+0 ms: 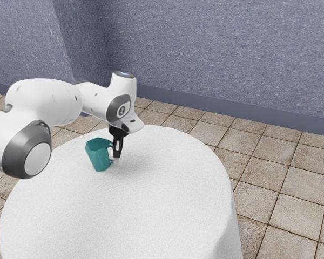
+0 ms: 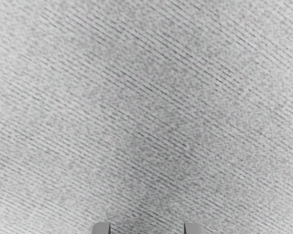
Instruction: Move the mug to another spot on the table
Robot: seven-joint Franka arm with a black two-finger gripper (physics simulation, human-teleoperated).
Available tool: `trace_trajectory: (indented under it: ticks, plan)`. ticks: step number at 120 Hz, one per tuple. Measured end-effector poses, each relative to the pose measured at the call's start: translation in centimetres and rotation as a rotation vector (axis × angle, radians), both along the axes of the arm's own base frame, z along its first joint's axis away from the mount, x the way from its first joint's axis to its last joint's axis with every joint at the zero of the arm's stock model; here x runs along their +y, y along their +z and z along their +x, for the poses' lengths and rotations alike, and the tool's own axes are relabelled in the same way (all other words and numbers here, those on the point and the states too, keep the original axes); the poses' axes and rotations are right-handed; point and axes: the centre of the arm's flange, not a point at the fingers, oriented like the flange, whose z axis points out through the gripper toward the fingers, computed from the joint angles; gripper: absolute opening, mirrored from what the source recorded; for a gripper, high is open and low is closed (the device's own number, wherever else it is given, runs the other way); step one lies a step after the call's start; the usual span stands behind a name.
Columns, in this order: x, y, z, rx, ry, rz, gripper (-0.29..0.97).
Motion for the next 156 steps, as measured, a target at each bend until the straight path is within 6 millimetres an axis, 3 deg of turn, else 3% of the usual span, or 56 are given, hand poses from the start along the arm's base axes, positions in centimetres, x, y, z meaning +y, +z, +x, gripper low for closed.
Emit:
trace_trajectory:
  ticks: [18, 39, 61, 72, 120, 144, 156]
  plan:
    - [-0.2, 0.0, 0.0, 0.008, -0.029, 0.0, 0.06]
    - [-1.8, 0.2, 0.0, 0.019, -0.091, 0.031, 0.04]
    - [-1.7, 2.0, -0.2, 0.019, -0.105, 0.088, 0.02]
    - [-3.3, 3.5, -0.5, 0.017, -0.126, 0.1, 0.01]
    - [-11.1, 4.6, -5.5, 0.07, -0.203, 0.185, -0.03]
    - [-12.6, 4.4, -8.4, 0.099, -0.214, 0.189, -0.02]
    - [-13.4, 3.4, -9.4, 0.123, -0.223, 0.199, -0.02]
